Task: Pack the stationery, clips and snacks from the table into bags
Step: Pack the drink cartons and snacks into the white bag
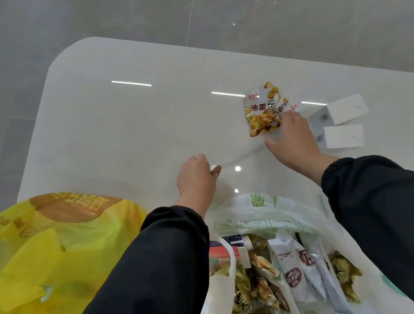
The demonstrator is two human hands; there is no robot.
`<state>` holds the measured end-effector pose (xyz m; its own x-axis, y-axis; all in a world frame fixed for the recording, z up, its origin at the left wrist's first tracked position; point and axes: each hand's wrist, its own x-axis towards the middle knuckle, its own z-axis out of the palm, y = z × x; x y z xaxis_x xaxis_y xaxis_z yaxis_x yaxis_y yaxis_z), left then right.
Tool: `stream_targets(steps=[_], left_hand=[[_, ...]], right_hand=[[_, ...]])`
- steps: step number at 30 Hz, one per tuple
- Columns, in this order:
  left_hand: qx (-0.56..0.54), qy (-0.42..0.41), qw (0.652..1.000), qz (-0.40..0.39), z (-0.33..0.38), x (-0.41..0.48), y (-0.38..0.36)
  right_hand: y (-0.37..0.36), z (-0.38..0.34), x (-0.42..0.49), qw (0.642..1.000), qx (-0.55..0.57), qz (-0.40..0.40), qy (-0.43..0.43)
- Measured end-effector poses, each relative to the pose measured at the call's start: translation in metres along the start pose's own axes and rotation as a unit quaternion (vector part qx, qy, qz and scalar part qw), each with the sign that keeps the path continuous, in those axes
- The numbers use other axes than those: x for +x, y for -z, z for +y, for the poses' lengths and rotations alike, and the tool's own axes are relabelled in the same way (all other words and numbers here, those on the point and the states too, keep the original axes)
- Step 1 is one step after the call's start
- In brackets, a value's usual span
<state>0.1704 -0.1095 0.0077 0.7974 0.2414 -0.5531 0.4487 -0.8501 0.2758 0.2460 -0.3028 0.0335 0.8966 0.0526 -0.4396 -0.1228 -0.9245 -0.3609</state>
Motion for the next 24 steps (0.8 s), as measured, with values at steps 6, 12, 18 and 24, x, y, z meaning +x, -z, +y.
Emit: stream_targets(steps=[6, 12, 18, 24], left_hand=[[-0.078, 0.023, 0.997, -0.012, 0.003, 0.017, 0.017], [-0.088, 0.017, 0.995, -0.038, 0.000, 0.024, 0.023], [-0.161, 0.023, 0.986, -0.035, 0.004, 0.020, 0.025], [-0.200, 0.005, 0.979, -0.029, 0.023, 0.006, 0.036]], right_hand=[[-0.003, -0.004, 0.033, 0.999, 0.003, 0.015, -0.031], [-0.012, -0.022, 0.059, 0.991, -0.008, 0.063, -0.120], [-0.019, -0.020, 0.044, 0.994, -0.010, 0.040, -0.099], [-0.008, -0.011, 0.019, 0.995, 0.056, 0.036, -0.075]])
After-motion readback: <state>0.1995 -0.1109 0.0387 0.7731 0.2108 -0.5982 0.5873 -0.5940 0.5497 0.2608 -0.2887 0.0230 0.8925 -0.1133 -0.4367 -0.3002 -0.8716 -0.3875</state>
